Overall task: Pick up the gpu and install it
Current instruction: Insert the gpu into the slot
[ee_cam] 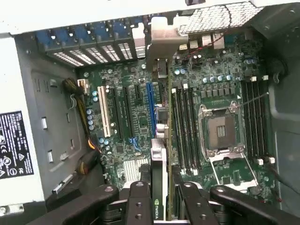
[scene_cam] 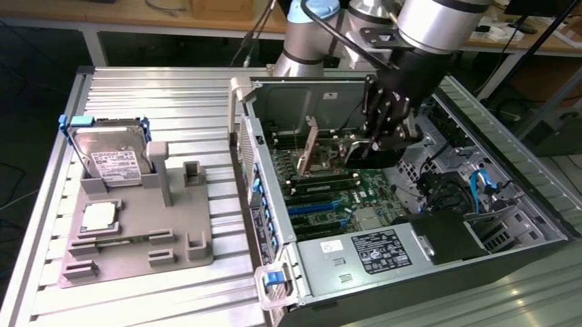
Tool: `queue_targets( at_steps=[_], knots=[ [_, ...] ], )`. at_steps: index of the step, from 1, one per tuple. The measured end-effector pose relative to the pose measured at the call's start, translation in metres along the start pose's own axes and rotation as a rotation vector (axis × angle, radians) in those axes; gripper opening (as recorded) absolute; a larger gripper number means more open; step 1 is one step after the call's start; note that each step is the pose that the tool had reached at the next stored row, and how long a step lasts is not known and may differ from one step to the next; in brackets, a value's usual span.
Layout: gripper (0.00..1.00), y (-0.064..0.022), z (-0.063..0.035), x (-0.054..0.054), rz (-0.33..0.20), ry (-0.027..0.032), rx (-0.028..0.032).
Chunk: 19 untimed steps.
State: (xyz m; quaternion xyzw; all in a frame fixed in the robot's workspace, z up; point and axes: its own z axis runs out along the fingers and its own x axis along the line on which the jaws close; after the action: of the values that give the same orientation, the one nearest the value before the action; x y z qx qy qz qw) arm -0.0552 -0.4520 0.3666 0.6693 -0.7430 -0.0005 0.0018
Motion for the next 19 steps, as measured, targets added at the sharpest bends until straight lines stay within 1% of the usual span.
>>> queue_targets(
  at_steps=[1,2,3,4,5,6,10,13,15,19],
  knots=[
    [0.27,-0.0010,0.0070,0.000,-0.070,0.0005,0.0001],
    [0.27,-0.0010,0.0104,0.000,-0.072,0.0009,0.0013],
    [0.27,0.0003,0.0131,0.001,-0.071,0.0008,0.0049],
    [0.27,0.0046,0.0218,0.001,-0.071,0.0008,0.0049],
    [0.27,0.0046,0.0360,0.010,-0.071,0.0009,0.0049],
    [0.27,0.0133,0.0454,0.011,-0.071,0.0009,0.0049],
    [0.27,0.0177,0.0534,0.011,-0.071,0.0008,0.0052],
    [0.27,0.0224,0.0578,0.011,-0.071,0.0005,0.0090],
    [0.27,0.0258,0.0601,0.012,-0.071,0.0001,0.0144],
    [0.27,0.0283,0.0637,0.012,-0.071,-0.0008,0.0290]
  ],
)
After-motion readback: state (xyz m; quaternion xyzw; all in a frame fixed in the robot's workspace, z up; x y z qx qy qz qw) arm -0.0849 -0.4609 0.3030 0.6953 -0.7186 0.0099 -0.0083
